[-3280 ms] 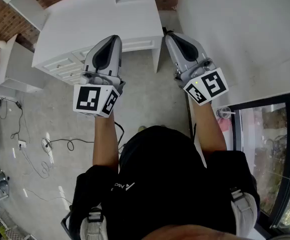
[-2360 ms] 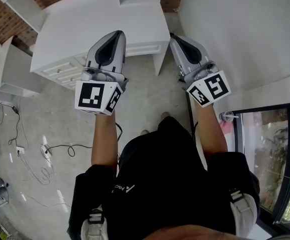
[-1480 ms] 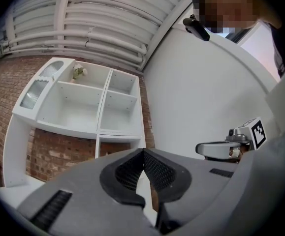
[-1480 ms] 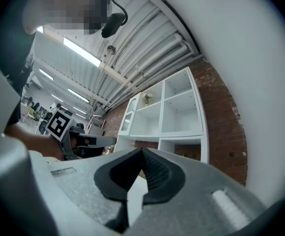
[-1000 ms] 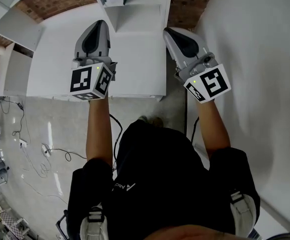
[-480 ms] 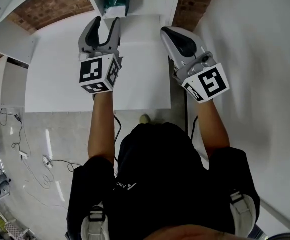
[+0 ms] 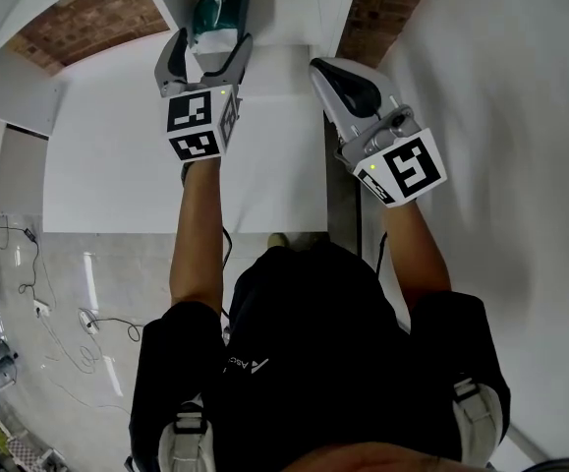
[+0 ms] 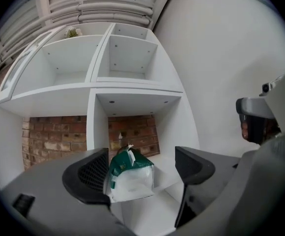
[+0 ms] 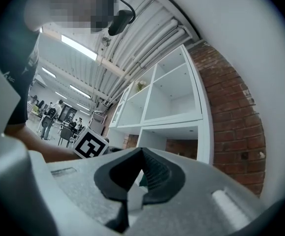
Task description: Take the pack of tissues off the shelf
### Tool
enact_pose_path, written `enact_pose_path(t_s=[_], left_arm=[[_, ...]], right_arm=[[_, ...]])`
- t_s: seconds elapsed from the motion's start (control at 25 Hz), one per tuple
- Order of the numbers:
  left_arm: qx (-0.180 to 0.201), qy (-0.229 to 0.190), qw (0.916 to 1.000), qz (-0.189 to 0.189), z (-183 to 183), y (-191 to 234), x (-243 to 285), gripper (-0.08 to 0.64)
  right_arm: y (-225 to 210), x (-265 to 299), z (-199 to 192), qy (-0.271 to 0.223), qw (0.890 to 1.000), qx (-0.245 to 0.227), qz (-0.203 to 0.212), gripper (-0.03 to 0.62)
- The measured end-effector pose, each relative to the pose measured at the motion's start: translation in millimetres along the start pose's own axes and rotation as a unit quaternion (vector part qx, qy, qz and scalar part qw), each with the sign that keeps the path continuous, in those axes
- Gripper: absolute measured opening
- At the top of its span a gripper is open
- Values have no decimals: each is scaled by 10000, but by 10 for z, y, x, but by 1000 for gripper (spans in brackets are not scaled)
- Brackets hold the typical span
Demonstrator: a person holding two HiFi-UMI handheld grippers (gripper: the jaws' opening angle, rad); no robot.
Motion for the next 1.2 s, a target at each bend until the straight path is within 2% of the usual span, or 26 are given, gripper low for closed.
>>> enact_pose_path(t_s=[0.32, 0.56, 0.68, 0.88, 1.0, 1.2], left_arm=[[158, 365, 9985, 380, -191, 85, 382, 475], [189, 595, 9963, 592, -334, 155, 586, 496], [270, 562, 9946, 834, -372, 276, 650, 502], [646, 353, 9901, 1195, -360, 382, 660, 502], [729, 420, 9889, 1229, -401, 392, 703, 502], [613, 572, 9898, 1148, -525, 407, 781, 502]], right_arm=[[-182, 70, -148, -33, 9998, 9, 208, 2], [-224, 100, -243, -15, 9994, 75, 326, 2], [-262, 104, -306, -10, 9994, 74, 349, 2], [-282, 125, -401, 26, 9991, 99, 402, 2], [-280, 154, -444, 49, 9990, 124, 424, 2], [-298, 167, -492, 80, 9990, 139, 408, 2]])
Point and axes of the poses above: the fingertips, and each gripper's own axes: x forward along the fingers, y to its left, z out of its top, the point moved 1 cm from there along -x, backward along the fingers, and after that the axes turned 11 degrees about -x, right-handed, at the moved point
